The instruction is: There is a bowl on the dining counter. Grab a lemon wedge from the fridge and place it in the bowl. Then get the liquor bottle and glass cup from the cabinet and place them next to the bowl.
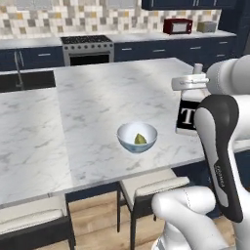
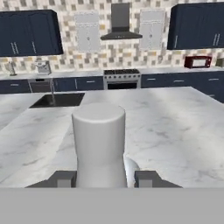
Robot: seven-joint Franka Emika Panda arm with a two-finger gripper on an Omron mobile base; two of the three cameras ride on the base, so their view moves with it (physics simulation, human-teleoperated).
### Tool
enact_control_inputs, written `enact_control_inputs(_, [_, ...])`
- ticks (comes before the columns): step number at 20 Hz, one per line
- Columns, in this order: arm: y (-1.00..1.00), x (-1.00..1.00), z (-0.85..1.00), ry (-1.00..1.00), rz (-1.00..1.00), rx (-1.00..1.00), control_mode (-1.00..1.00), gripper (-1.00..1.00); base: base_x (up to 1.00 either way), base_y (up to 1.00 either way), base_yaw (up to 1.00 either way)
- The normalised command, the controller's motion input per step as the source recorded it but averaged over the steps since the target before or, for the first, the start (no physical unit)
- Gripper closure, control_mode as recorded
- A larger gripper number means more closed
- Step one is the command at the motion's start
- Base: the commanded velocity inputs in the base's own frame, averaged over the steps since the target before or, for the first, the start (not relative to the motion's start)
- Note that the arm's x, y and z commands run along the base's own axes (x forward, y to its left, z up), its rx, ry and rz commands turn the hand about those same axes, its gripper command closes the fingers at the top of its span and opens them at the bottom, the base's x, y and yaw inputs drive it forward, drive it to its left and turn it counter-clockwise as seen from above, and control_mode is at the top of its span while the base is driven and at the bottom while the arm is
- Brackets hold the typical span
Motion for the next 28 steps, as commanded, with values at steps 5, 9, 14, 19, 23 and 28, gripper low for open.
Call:
enact_control_inputs(5, [0.00,0.00,0.00,0.00,0.00,0.00,1.00,1.00,0.93,-0.46,0.38])
enact_control_inputs(9, [-0.45,0.61,-0.24,0.01,0.20,0.00,-1.00,1.00,0.22,-0.09,0.07])
enact_control_inputs(14, [-0.87,0.73,-0.55,0.00,0.21,0.00,-1.00,1.00,0.00,0.00,0.00])
enact_control_inputs(19, [-0.57,0.92,-0.67,0.00,0.19,0.00,-1.00,1.00,0.00,0.00,0.00])
enact_control_inputs(23, [-0.31,0.88,-0.54,0.00,0.16,0.00,-1.00,1.00,0.00,0.00,0.00])
enact_control_inputs(28, [-0.15,0.51,-0.58,0.00,0.11,0.00,-1.00,1.00,0.00,0.00,0.00])
